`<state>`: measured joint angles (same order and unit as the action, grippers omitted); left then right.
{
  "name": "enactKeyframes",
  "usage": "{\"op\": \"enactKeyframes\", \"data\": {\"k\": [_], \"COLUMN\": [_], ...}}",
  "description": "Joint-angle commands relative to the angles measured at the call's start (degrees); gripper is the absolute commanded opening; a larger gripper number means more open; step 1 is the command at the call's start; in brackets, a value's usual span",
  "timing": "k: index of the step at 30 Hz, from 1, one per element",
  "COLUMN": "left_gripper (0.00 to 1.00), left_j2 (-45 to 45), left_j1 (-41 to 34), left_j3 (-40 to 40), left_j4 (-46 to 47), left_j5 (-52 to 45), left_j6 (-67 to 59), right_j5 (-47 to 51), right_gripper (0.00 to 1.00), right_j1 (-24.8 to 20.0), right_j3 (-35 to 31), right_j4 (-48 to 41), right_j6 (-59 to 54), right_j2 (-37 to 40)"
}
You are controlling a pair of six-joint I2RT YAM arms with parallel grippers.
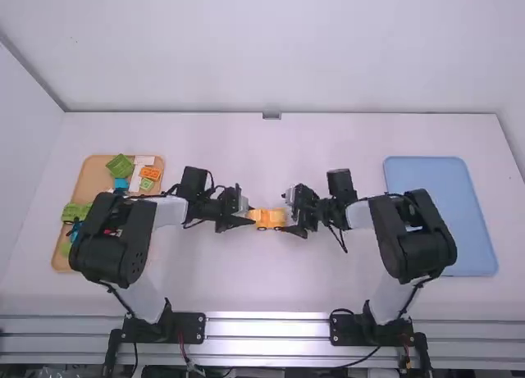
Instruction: Assemble lego blocks to make yellow taxi
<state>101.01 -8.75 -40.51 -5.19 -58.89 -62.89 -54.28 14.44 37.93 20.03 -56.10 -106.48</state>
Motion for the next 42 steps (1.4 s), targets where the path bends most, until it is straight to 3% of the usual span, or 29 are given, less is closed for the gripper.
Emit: {"op": "enactKeyframes", "data": {"k": [1, 5, 9, 23, 27, 29, 32, 42], "left_gripper": [0.08, 0.08, 0.09, 0.06, 0.06, 0.06, 0.06, 0.07], "left_j2": [-0.55, 0.37, 0.92, 3.50, 5.09, 5.46, 5.95, 8.33], "left_j1": [-0.39, -0.31, -0.33, -3.30, -2.89, -3.54, -3.80, -3.82], "left_j3": [-0.63, -0.61, -0.63, -1.42, -2.12, -2.25, -2.23, -2.23], "left_j4": [-0.20, -1.07, -1.31, -5.14, -5.11, -5.70, -6.95, -9.18], "left_j5": [-0.17, -0.63, -0.44, 4.90, 2.80, 2.89, 2.99, 2.80], "left_j6": [-1.57, -1.64, -1.46, 2.62, 1.88, 1.84, 1.99, 1.99], "right_j5": [-0.13, -4.37, -11.30, -6.84, -4.94, -4.15, -4.20, -4.33], "right_gripper": [0.99, 0.98, 0.99, 0.99, 0.90, 0.71, 0.53, 0.48], "right_j1": [0.24, 0.20, 0.20, 3.58, 4.28, 4.48, 4.48, 4.37], "right_j3": [-2.43, -2.14, 0.13, 5.25, 5.11, 5.18, 5.11, 5.18], "right_j4": [3.50, 13.27, 17.51, 15.63, 15.56, 15.50, 15.50, 12.26], "right_j6": [0.79, 4.20, 4.24, 5.27, 5.29, 5.29, 5.29, 2.71], "right_j2": [0.83, -6.93, -13.00, -18.32, -18.32, -18.32, -18.32, -18.32]}}
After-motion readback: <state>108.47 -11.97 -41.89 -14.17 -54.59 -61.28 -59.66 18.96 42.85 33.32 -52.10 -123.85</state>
